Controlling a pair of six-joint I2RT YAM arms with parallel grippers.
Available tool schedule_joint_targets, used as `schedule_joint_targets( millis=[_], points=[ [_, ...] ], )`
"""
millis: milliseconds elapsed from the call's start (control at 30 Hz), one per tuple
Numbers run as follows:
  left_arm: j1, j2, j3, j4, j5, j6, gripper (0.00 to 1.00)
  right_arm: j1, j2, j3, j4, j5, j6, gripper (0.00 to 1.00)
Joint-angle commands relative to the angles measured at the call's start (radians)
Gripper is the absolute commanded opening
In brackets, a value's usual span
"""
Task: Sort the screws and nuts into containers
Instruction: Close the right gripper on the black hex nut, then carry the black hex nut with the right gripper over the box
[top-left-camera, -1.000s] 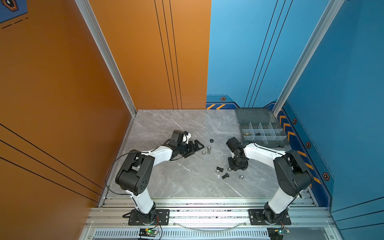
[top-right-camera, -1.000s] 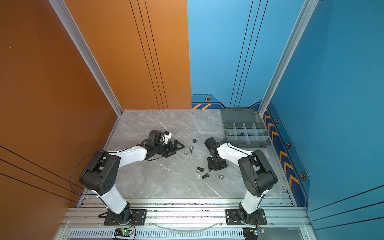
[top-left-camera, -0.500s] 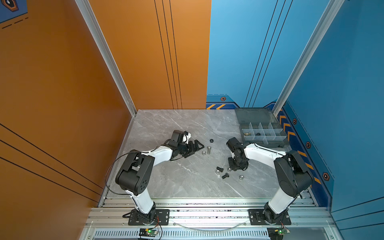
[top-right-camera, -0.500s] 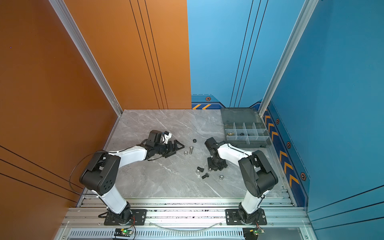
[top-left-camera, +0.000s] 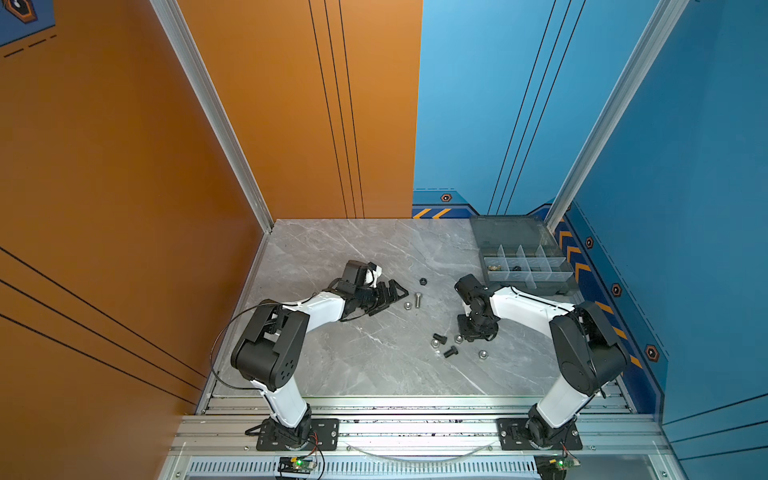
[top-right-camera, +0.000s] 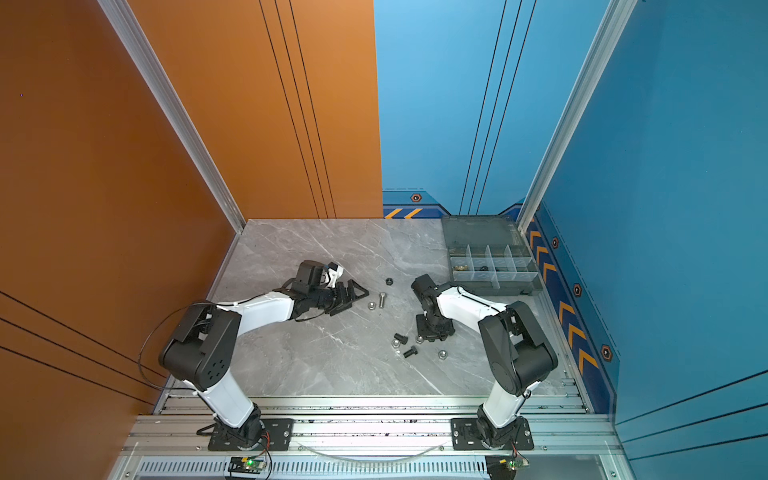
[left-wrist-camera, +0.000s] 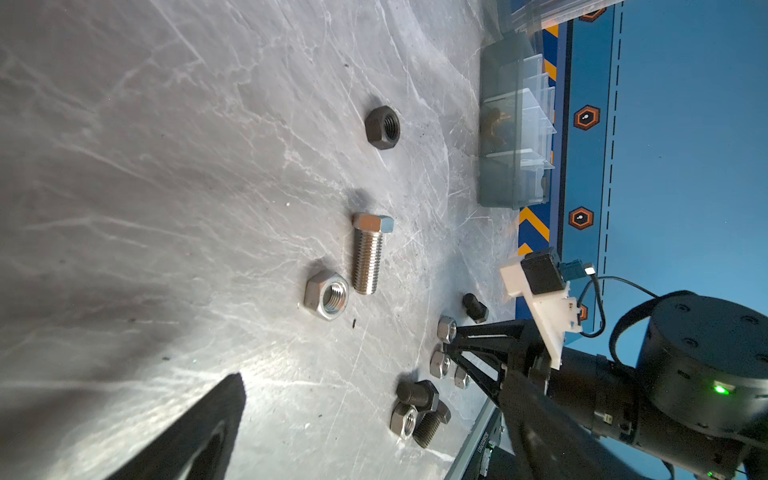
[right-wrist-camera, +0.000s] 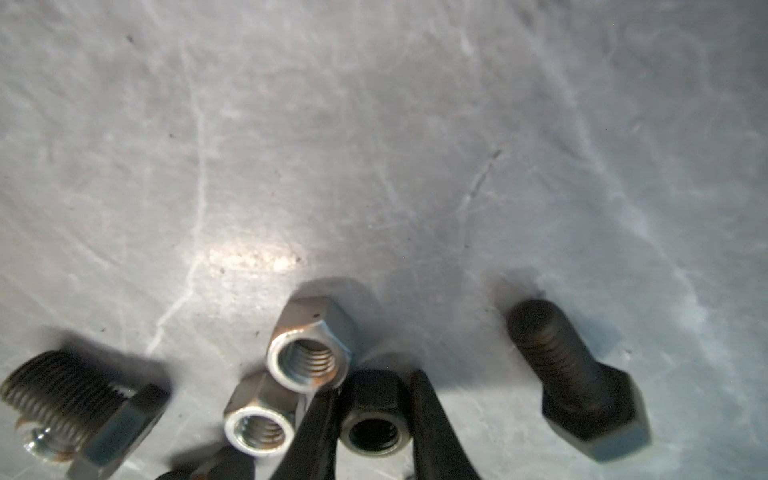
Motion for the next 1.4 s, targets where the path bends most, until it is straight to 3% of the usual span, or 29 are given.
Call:
schedule_joint_targets(
  millis=[0, 167, 400, 733, 1067, 1367],
  points=[
    [0.002, -0.011, -0.001, -0.008, 0.009, 0.01, 0.98, -0.045, -0.062, 0.0, -0.031, -0.043, -0.009, 0.0],
    [0.003, -0.017, -0.005, -0.007, 0.011, 0.01, 0.98, -0.126, -0.117, 0.048, -0.055, -0.086, -0.037, 0.0],
    [0.0, -0.02, -0.003, -0.004, 0.012, 0.009, 0.98, -0.341, -0.14, 0.187, -0.077, -0.148, -0.077, 0.0],
    [-0.027, -0.019, 0.014, 0.03, 0.029, -0.005, 0.98, -0.635, 0.054, 0.488, -0.099, -0.194, -0.072, 0.0],
    [-0.036, -0.016, 0.021, 0.056, 0.072, -0.022, 0.98, -0.774, 0.294, 0.767, -0.109, -0.149, -0.023, 0.0],
    [-0.027, -0.016, 0.036, 0.015, 0.065, -0.001, 0.98, -0.823, 0.457, 0.924, -0.11, -0.13, 0.005, 0.0]
  ],
)
